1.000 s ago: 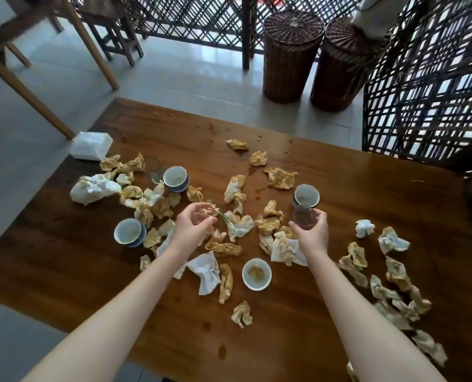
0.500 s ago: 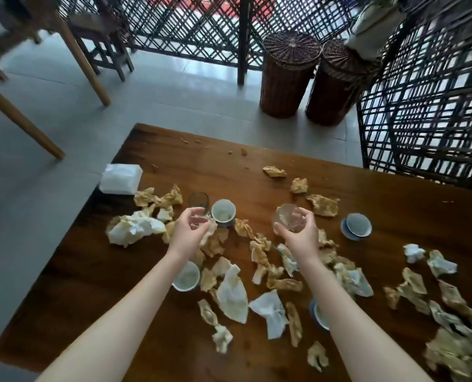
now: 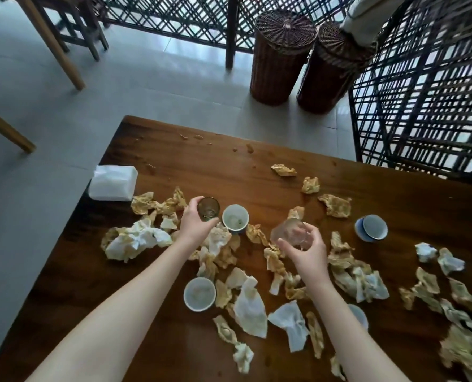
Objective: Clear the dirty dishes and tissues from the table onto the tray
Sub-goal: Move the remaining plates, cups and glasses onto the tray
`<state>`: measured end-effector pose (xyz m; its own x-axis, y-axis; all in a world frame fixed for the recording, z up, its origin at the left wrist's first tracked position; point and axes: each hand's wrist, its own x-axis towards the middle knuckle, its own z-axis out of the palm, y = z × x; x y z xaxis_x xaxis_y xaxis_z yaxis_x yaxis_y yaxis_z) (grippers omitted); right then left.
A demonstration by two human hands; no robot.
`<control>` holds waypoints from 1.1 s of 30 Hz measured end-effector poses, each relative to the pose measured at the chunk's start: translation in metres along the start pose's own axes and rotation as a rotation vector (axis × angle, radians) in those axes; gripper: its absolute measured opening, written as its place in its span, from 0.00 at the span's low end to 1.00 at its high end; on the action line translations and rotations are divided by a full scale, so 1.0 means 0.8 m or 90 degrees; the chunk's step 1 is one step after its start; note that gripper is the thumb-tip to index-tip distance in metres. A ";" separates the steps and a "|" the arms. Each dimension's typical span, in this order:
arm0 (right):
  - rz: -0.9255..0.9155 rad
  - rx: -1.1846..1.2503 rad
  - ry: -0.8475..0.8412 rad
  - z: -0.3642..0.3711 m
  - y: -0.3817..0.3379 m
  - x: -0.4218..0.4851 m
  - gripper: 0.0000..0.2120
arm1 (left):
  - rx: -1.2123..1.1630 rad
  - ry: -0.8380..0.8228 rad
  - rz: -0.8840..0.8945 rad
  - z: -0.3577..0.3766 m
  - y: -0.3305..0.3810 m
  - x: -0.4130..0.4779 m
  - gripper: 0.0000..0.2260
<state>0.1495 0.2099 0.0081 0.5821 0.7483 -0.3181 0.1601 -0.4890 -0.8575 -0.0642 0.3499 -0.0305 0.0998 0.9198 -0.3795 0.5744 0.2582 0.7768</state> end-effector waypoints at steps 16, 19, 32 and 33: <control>0.036 0.045 0.107 -0.097 0.058 -0.080 0.26 | -0.098 0.090 0.207 0.033 0.084 -0.086 0.26; 0.032 0.078 0.138 -0.135 0.068 -0.100 0.26 | -0.075 0.037 0.262 0.064 0.108 -0.127 0.27; -0.026 0.172 0.304 -0.357 0.187 -0.248 0.22 | -0.093 -0.189 0.354 0.263 0.165 -0.366 0.24; -0.030 0.174 0.310 -0.378 0.200 -0.262 0.21 | -0.091 -0.199 0.360 0.282 0.167 -0.387 0.23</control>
<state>0.2942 -0.1604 0.0595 0.8908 0.4411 -0.1089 0.0197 -0.2769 -0.9607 0.1651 0.0328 0.0773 0.5985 0.8011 -0.0049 0.2530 -0.1832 0.9500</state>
